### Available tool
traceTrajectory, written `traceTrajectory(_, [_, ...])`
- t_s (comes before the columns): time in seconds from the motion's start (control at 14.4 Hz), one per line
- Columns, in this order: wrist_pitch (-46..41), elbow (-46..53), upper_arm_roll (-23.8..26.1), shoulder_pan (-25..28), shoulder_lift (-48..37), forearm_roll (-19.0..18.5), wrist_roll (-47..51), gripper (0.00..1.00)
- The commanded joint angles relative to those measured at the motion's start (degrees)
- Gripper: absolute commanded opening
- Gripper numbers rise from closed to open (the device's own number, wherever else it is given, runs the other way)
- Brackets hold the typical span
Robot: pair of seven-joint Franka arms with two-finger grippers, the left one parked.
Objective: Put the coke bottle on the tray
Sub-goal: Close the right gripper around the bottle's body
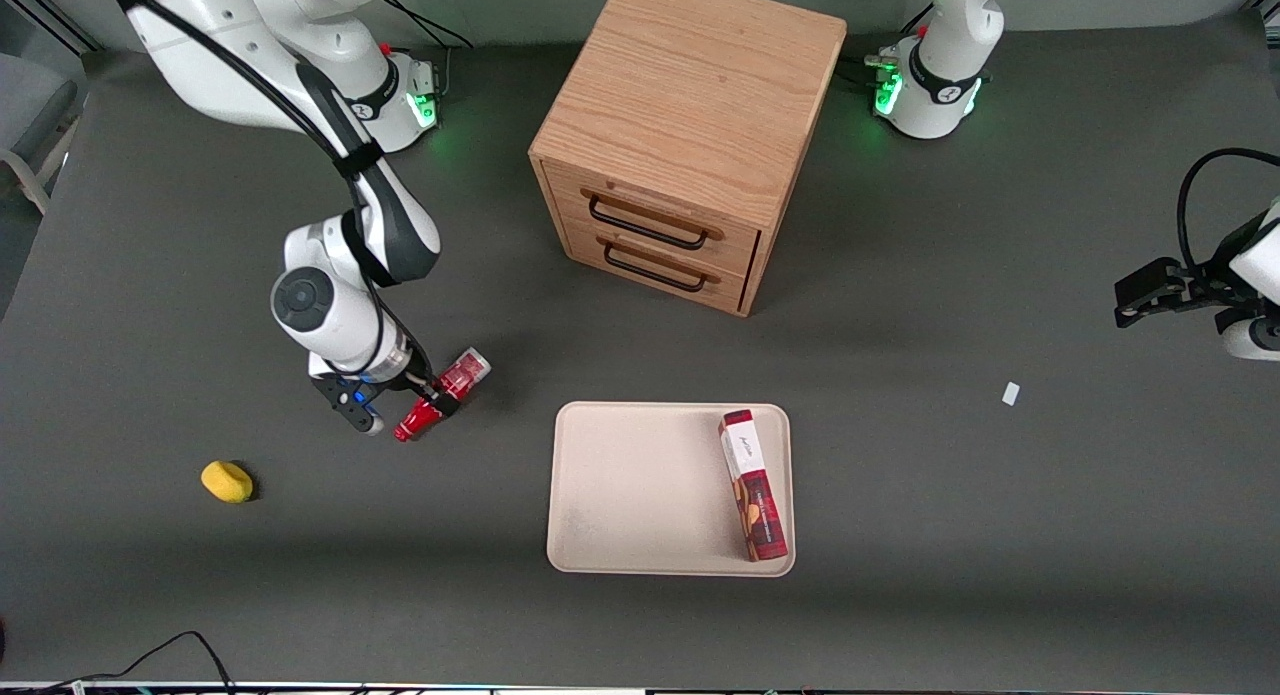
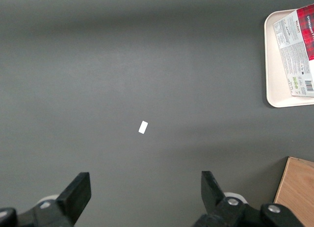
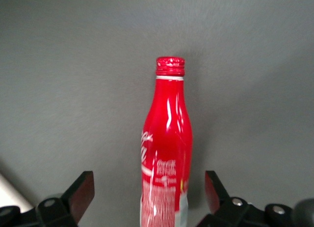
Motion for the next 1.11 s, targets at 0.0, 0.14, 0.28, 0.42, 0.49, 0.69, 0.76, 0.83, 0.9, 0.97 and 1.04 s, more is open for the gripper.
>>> traceTrajectory(0.0, [3.0,0.9,0.0,0.4,3.3,0.5,2.2,1.0])
traceTrajectory(0.14, [3.6,0.9,0.2,0.4,3.9,0.5,2.3,0.98])
traceTrajectory(0.28, [3.8,0.9,0.2,0.4,4.4,0.5,2.3,0.85])
traceTrajectory(0.42, [3.8,0.9,0.2,0.4,4.4,0.5,2.3,0.5])
traceTrajectory(0.49, [3.7,1.0,0.3,0.3,4.4,0.5,2.3,0.31])
traceTrajectory(0.69, [3.3,1.1,0.3,0.3,3.7,0.5,1.6,0.03])
traceTrajectory(0.76, [3.0,1.2,0.2,0.2,3.0,0.5,1.3,0.0])
traceTrajectory(0.83, [1.9,2.1,0.3,0.1,2.0,0.5,0.8,0.0])
traceTrajectory(0.9, [-1.8,3.9,0.3,-0.1,1.1,0.3,0.2,0.0])
traceTrajectory(0.97, [-6.5,6.9,0.3,-0.2,0.2,0.3,-1.2,0.0])
traceTrajectory(1.04, [-11.3,9.9,0.3,-0.3,-0.7,0.3,-3.4,0.0])
